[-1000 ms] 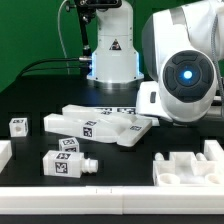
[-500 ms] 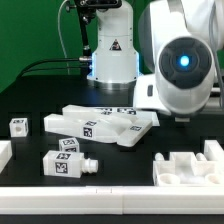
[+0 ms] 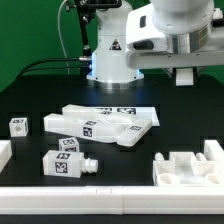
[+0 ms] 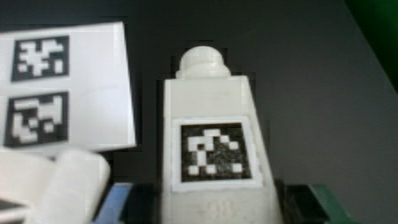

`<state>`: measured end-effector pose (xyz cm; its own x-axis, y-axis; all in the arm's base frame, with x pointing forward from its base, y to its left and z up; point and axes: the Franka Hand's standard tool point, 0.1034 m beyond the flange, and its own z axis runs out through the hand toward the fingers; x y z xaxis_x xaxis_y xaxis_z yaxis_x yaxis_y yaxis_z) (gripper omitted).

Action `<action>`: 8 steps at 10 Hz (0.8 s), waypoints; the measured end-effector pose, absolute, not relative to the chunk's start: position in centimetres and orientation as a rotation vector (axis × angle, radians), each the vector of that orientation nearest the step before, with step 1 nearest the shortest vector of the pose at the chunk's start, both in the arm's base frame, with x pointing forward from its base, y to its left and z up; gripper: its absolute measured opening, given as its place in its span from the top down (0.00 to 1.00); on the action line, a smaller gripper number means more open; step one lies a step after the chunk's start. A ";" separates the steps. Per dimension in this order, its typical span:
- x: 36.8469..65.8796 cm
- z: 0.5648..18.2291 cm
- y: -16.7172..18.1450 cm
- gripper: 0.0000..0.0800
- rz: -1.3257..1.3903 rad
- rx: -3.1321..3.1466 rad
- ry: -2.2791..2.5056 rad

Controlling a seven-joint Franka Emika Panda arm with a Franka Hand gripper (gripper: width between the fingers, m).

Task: Assemble chair

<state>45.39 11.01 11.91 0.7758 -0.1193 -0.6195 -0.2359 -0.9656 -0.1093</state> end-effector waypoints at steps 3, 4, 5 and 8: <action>46.3 12.1 11.0 0.64 0.695 -2.870 0.295; 48.2 12.7 10.5 0.64 0.591 -2.886 0.281; 50.4 14.1 9.7 0.64 0.504 -2.901 0.249; 53.7 15.9 8.8 0.64 0.232 -2.934 0.217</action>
Offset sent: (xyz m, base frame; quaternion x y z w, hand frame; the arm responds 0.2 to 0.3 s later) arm 0.0512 -0.0170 0.0066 -0.0060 0.1949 -0.0386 0.9801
